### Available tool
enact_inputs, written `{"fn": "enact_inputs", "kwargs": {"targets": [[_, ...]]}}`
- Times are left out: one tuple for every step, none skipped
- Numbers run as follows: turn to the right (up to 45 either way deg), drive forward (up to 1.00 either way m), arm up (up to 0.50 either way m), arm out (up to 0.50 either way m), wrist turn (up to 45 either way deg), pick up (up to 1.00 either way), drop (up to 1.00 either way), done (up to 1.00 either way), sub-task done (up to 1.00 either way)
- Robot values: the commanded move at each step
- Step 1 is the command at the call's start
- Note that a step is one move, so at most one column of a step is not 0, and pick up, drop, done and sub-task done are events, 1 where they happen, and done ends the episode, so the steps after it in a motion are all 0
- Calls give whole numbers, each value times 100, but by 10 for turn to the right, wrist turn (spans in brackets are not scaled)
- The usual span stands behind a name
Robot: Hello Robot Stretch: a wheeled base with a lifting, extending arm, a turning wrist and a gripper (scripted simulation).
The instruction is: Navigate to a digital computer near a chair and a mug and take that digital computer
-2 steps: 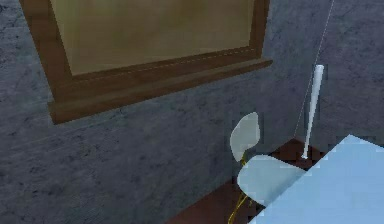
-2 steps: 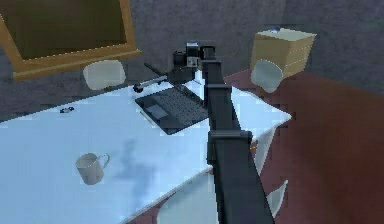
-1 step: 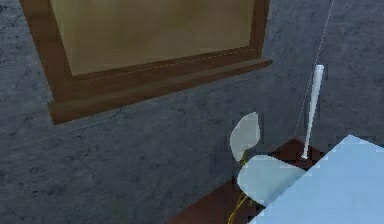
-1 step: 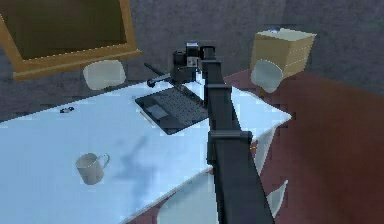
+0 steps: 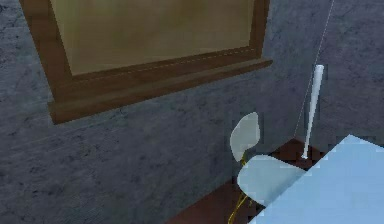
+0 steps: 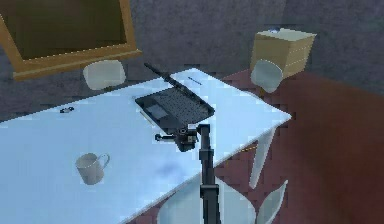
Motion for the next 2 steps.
{"fn": "enact_inputs", "kwargs": {"targets": [[0, 0, 0, 0, 0, 100, 0, 0, 0], [0, 0, 10, 0, 0, 0, 0, 0, 0]]}}
